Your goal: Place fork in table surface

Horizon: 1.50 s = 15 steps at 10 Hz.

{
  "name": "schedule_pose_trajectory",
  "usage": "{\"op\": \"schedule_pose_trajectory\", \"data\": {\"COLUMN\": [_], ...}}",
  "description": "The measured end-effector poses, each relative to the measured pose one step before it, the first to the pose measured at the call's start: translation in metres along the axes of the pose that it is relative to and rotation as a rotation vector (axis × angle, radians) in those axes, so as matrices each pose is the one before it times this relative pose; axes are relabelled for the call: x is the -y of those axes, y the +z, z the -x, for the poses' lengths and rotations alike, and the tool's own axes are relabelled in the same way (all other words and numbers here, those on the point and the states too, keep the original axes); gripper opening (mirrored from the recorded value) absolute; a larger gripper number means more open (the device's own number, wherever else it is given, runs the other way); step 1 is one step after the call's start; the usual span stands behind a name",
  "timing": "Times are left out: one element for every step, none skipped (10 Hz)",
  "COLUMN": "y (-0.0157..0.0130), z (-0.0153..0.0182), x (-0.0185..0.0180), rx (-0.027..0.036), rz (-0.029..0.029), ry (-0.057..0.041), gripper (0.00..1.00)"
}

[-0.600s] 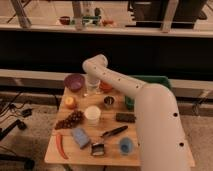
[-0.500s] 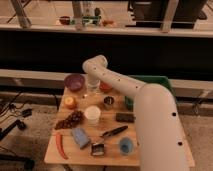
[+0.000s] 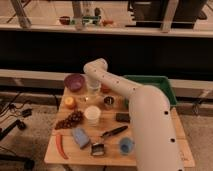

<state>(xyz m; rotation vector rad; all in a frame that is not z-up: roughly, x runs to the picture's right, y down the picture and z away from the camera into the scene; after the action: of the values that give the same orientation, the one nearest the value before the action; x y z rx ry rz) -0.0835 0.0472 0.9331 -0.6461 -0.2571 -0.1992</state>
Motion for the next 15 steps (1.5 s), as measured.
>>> {"op": "schedule_pose_trajectory", "data": {"y": [0.00348, 0.00198, 0.00285, 0.00352, 0.00078, 0.00094, 0.00128, 0.00014, -0.00013, 0.00005, -0.00001, 0.00005, 0.00002, 0.00008, 0.00135], "z": [-0.0024, -0.00102, -0.00101, -0.00022, -0.00008, 0.00021, 0.00034, 0.00005, -0.00007, 0.00001, -0.00004, 0.00007, 0.00001, 0.00002, -0.00023], "x": [-0.00103, -0.00044, -0.00101, -0.00067, 0.00002, 0.0, 0.00045, -0.00006, 0.00002, -0.00002, 0.0, 0.00001, -0.00001, -0.00003, -0.00065], "rx": [-0.00109, 0.00021, -0.00024, -0.00029, 0.0004, 0.00167, 0.00231, -0.00006, 0.0, 0.0, -0.00001, 0.0, 0.00002, 0.00002, -0.00007], "rz": [0.00719, 0.00413, 0.00597, 0.00712, 0.00083, 0.00204, 0.00142, 0.00044, -0.00013, 0.00004, 0.0, 0.00003, 0.00006, 0.00009, 0.00227], "ry": [0.00493, 0.0021, 0.00097, -0.00272, -0.00253, -0.0051, -0.00376, -0.00016, 0.00002, 0.00002, 0.00001, -0.00011, -0.00001, -0.00003, 0.00025], "gripper": [0.09, 0.09, 0.09, 0.09, 0.09, 0.09, 0.09, 0.09, 0.1, 0.18, 0.26, 0.37, 0.47, 0.56, 0.6]}}
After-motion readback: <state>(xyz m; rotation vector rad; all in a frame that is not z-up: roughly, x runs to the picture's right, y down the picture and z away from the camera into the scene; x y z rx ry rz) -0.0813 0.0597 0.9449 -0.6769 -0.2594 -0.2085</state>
